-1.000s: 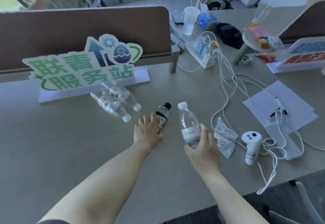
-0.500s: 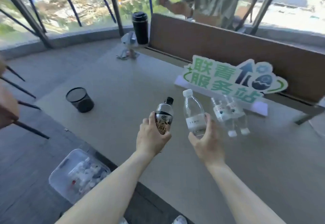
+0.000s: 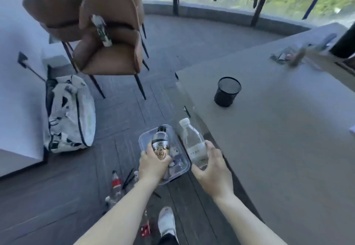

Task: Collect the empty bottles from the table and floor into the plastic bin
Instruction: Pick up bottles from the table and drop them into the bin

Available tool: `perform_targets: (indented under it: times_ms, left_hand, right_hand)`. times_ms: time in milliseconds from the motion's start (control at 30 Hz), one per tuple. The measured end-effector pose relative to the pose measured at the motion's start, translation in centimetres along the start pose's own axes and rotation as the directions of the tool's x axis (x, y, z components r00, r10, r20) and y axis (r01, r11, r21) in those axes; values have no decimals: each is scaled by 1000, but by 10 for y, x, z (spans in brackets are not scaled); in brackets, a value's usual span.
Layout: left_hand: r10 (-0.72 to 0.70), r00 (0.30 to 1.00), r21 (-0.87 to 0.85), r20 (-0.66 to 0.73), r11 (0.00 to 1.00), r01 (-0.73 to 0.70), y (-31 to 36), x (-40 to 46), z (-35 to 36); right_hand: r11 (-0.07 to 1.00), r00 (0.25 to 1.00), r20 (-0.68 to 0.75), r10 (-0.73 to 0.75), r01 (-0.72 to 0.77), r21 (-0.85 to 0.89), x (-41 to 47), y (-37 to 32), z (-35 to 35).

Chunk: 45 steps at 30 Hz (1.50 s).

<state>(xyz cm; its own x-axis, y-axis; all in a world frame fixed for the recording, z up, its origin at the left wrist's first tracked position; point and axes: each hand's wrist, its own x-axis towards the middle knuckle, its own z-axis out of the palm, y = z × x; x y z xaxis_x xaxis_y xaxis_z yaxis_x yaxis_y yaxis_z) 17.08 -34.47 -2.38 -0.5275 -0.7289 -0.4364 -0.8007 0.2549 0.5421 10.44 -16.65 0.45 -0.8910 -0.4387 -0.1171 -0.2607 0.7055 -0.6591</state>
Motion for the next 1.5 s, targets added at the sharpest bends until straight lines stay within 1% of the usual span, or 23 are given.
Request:
perform_targets:
  times_ms: [67,167,233,300,367,433,567,767,933,1033,1100,1233,1333,1400,1500]
  left_hand:
    - [-88,996,-19,32,996,89,-23,29,0]
    - [-166,981,-64,98,983,173,-46,70,4]
    - [-241,958,-122,154,958,261,-56,95,7]
    - [-309,934,-131,182,933,334,-65,112,6]
    - [-312,931,-102,190,937,335,-72,120,3]
    - [-273,938,-62,212,955,291,-78,122,-1]
    - [-234,932,10,277,971,241,-84,122,-9]
    - [-160,951,41,266,987,155,-88,133,-17]
    - [-73,967,69,244,996,58,-82,147,-13]
    - [-37,967,96,252,995,13,-78,149,-9]
    - [-11,964,119,266,993,-22,-71,146,-8]
    - [68,962,211,264,969,-127,-41,135,-13]
    - [160,953,233,259,947,-222,-9,124,-17]
    - [256,929,228,268,920,-319,18,114,-16]
    - [431,860,234,274,837,-495,65,88,-6]
  right_hand:
    - [996,993,81,89,-87,-26,11,-5,32]
    - [978,967,151,205,-195,-78,27,-7,69]
    - [966,951,178,251,-235,-108,38,-7,86]
    - [954,936,200,288,-264,-142,48,-7,98]
    - [944,923,217,316,-282,-174,57,-7,104]
    - [935,913,233,335,-292,-200,67,-7,108]
    - [922,890,277,361,-296,-250,91,-12,117]
    - [921,878,323,353,-265,-287,134,-16,150]
    - [918,838,405,365,-252,-305,155,-12,175]
    - [927,848,413,331,-211,-311,150,-14,177]
    - [940,858,414,303,-197,-280,142,-16,171]
    - [958,894,369,256,-185,-217,125,-18,147]
    - [966,924,307,229,-177,-190,111,-16,116]
    - [969,949,234,212,-174,-173,102,-11,87]
    - [972,976,77,205,-194,-134,87,3,34]
